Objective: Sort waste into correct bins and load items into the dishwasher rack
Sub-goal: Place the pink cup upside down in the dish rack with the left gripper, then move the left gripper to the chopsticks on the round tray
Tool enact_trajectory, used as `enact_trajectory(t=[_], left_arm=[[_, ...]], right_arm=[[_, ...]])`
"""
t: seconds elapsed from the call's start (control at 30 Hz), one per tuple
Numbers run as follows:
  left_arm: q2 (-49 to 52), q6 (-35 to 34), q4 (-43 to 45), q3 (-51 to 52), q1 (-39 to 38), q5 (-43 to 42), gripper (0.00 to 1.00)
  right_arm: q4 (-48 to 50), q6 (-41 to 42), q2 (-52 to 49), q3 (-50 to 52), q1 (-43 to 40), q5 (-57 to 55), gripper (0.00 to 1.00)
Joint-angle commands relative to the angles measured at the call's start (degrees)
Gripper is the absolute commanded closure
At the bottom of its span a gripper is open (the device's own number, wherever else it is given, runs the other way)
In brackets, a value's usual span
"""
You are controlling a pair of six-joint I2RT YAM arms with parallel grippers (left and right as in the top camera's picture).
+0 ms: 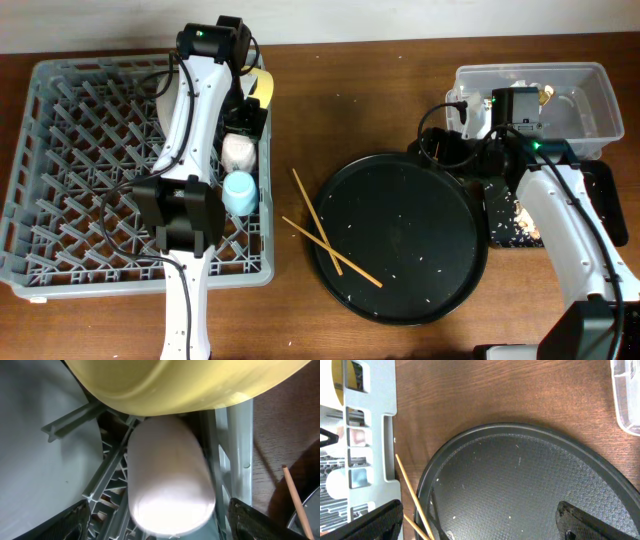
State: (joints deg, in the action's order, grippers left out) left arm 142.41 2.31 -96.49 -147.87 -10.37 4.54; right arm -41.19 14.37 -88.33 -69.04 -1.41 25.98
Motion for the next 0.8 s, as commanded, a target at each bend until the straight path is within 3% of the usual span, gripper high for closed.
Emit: enact_trajectory(t=[0.0,0.1,0.23,0.4,0.53,0.77], left_arm=[[-5.31,-0.24,-0.24,-1.64,0.00,-0.72,0.13],[-13.64,-1.53,-0.17,-3.63,0.00,-4.17,0.13],[-23.32,-1.70,-0.22,-3.63,0.00,-5.01,0.13],[-32.65,-1.68,-0.22,-3.63,0.07,-2.80,0.13],[-34.23,-1.70,-0.22,-3.63,1.36,-1.27,0.13],[-34.12,-2.38,-0.22,-3.52,5.57,-1.68,0.13]], right_arm=[[-0.57,-4.83,0.22,0.35,0.02,3.74,0.04],[-2.40,-5.60,0.22,0.33,2.95,3.98,0.16],[-4.63,-5.55,0.22,0.35,13.55,-0.90,0.27],[-5.88,-2.97,-2.03,0.35,26.51,-11.74,0.31],[-0.59,-2.86,-8.39,0.33,33.20,-11.72,0.41],[1.64,0.07,-20.41,-3.89,39.98,-13.22,0.43]])
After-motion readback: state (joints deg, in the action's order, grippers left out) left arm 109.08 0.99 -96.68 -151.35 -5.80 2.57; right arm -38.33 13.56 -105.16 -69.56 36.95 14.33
